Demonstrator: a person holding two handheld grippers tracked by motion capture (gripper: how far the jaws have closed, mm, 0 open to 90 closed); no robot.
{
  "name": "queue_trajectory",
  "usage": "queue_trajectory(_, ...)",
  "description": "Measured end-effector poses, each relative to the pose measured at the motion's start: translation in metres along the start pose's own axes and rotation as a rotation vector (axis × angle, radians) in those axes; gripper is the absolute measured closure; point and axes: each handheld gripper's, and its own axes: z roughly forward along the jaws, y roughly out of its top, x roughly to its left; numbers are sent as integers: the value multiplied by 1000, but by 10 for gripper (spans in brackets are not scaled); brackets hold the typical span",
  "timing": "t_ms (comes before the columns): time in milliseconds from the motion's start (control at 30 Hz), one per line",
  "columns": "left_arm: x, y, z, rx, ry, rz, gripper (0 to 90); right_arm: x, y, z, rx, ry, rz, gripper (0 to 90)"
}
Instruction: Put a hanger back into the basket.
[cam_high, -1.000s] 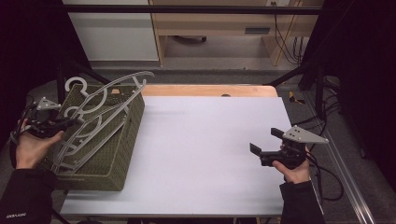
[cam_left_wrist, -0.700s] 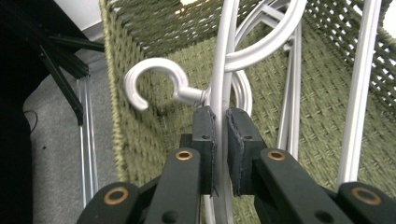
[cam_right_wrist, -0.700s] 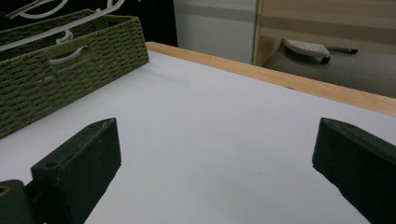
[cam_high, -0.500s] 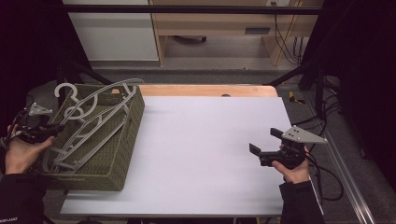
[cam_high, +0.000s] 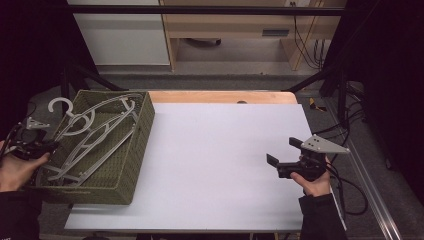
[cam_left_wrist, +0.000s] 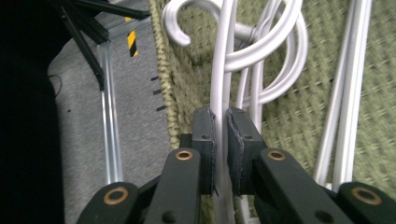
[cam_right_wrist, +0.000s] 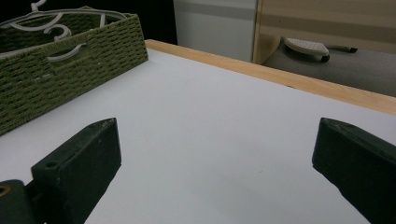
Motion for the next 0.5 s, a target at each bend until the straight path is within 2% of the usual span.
queue_trajectory(33, -1, 0, 1, 3, -1, 3, 823, 0, 0, 0, 0, 0, 0, 14)
queue_trajectory(100, -5, 1, 3, -1, -33, 2, 823, 0, 0, 0, 1, 0, 0, 14)
queue_trajectory(200, -11, 1, 6, 0, -43, -1, 824, 0, 0, -1, 3, 2, -4, 14)
queue_trajectory(333, -13, -3, 9, 25, -86, -28, 824, 0, 0, 0, 3, 2, -4, 14)
queue_trajectory(500, -16, -3, 12, 62, -111, -30, 826, 0, 0, 0, 3, 0, 0, 14)
